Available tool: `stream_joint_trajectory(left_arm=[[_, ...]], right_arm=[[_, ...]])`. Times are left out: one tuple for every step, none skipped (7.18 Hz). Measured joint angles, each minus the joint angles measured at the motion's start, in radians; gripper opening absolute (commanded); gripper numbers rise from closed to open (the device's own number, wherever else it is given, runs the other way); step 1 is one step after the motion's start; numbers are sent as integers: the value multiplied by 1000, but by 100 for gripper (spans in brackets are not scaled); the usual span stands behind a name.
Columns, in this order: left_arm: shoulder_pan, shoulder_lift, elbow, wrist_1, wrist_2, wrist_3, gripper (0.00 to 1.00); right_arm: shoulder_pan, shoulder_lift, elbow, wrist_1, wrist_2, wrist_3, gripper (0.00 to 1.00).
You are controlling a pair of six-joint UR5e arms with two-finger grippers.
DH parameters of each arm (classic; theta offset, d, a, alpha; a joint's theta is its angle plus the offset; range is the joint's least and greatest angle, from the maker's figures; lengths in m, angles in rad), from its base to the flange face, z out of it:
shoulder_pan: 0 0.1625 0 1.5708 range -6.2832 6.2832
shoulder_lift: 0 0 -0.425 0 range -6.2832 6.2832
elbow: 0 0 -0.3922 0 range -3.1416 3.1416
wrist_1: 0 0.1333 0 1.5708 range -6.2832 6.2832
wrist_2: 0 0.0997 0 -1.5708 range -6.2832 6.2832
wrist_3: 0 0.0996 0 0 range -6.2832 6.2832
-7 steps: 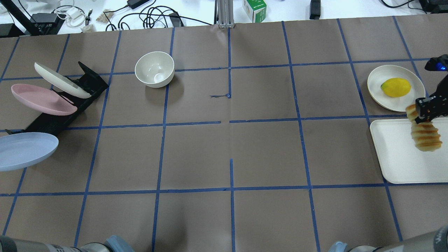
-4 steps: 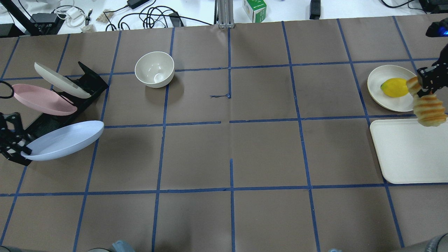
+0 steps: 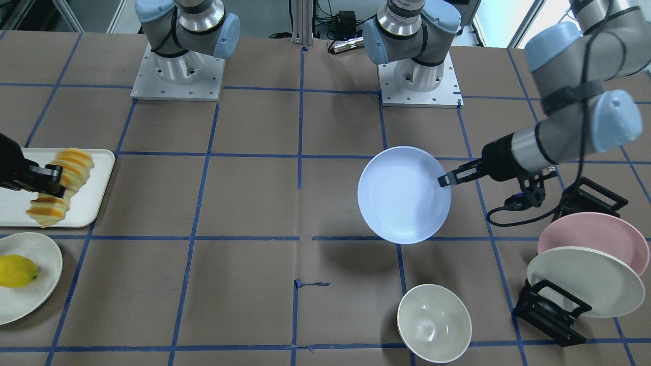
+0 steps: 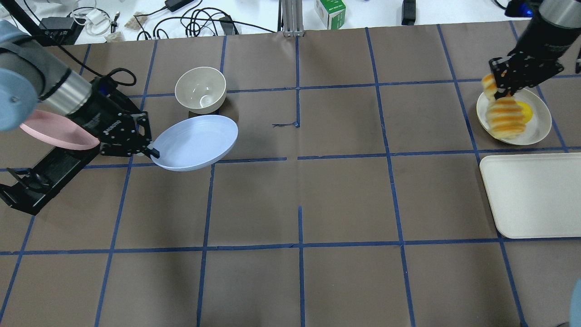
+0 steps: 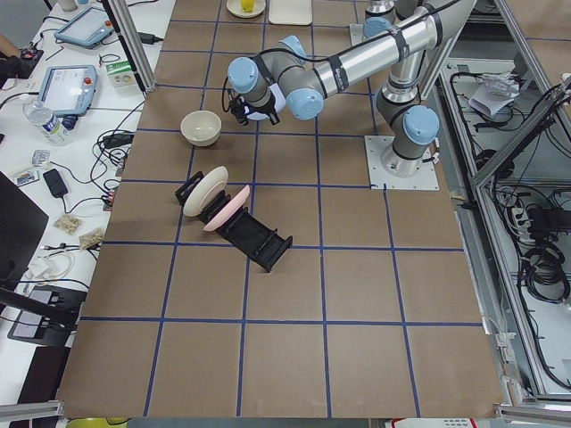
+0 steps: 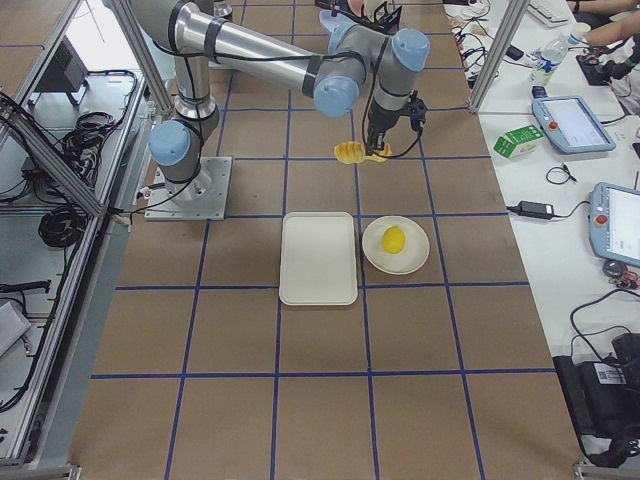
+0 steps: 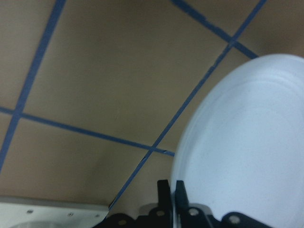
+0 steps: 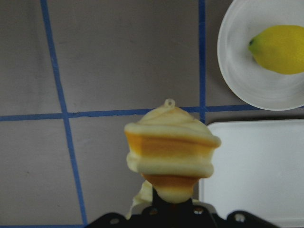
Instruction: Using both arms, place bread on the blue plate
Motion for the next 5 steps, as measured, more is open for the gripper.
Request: stream_joint_trajectory(left_arm=[[-98, -16, -90, 249, -42, -150, 0], [-194, -46, -151, 468, -59, -294, 0], [-273, -85, -182, 633, -63, -376, 0], [-326, -119, -195, 728, -64, -406, 0], [-358, -148, -204, 776, -42, -405, 0]], right_arm=[[68, 1, 0, -28, 16, 88, 0], [134, 4, 1, -44, 17, 171, 0], [190, 10, 2, -52, 18, 249, 0], [234, 16, 2, -56, 20, 310, 0], [271, 28, 4, -58, 25, 358, 0]])
